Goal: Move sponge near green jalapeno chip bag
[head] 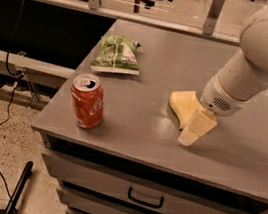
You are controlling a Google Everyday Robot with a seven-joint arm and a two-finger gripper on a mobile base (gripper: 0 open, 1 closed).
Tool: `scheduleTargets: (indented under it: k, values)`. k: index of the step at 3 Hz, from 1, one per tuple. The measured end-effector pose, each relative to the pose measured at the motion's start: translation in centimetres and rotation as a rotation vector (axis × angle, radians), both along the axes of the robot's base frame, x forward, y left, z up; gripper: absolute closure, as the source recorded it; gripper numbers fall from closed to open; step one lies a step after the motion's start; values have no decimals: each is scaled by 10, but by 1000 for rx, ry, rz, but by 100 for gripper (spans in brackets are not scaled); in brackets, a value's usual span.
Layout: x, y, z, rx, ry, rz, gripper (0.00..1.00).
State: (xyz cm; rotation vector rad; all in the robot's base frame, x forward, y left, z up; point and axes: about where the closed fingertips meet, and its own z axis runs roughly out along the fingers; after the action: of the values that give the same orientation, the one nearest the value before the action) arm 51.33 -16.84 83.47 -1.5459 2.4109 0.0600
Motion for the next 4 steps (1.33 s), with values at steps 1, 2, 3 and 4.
scheduleTargets:
  k: [1, 2, 3, 4]
  values:
    - [10, 0, -10, -14, 18, -4, 45]
    - [10, 0, -4, -15, 19, -4, 69]
    - [10, 0, -1, -15, 19, -4, 99]
    - [10, 0, -1, -15, 19, -4, 100]
